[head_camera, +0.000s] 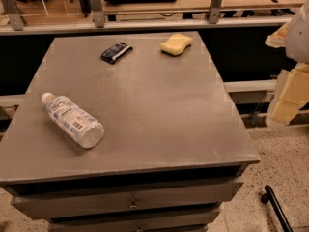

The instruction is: Move sponge near blue plastic bottle

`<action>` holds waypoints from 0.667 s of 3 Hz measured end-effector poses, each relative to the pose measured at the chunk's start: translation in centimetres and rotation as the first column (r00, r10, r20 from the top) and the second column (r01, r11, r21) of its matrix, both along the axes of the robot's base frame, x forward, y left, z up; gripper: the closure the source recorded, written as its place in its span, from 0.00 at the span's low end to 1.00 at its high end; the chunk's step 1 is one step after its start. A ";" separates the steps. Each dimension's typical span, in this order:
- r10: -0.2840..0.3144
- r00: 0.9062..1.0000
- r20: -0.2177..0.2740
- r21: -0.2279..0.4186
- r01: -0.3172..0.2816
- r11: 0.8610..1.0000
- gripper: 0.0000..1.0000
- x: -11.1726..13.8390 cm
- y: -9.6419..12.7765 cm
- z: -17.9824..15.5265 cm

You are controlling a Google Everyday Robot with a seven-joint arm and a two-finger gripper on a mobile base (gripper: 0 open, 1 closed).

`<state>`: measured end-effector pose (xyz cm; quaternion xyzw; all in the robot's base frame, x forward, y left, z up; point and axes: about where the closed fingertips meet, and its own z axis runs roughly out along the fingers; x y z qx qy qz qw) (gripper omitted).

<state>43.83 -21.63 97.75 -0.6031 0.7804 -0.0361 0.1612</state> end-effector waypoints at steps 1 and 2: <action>0.000 1.000 0.000 0.000 0.000 1.000 0.00 0.0 0.0 0.0; 0.000 1.000 0.004 0.003 0.000 1.000 0.00 0.8 -0.1 0.0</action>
Offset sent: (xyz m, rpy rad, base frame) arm 0.1193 -0.0241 0.0010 0.0505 -0.0423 -0.0002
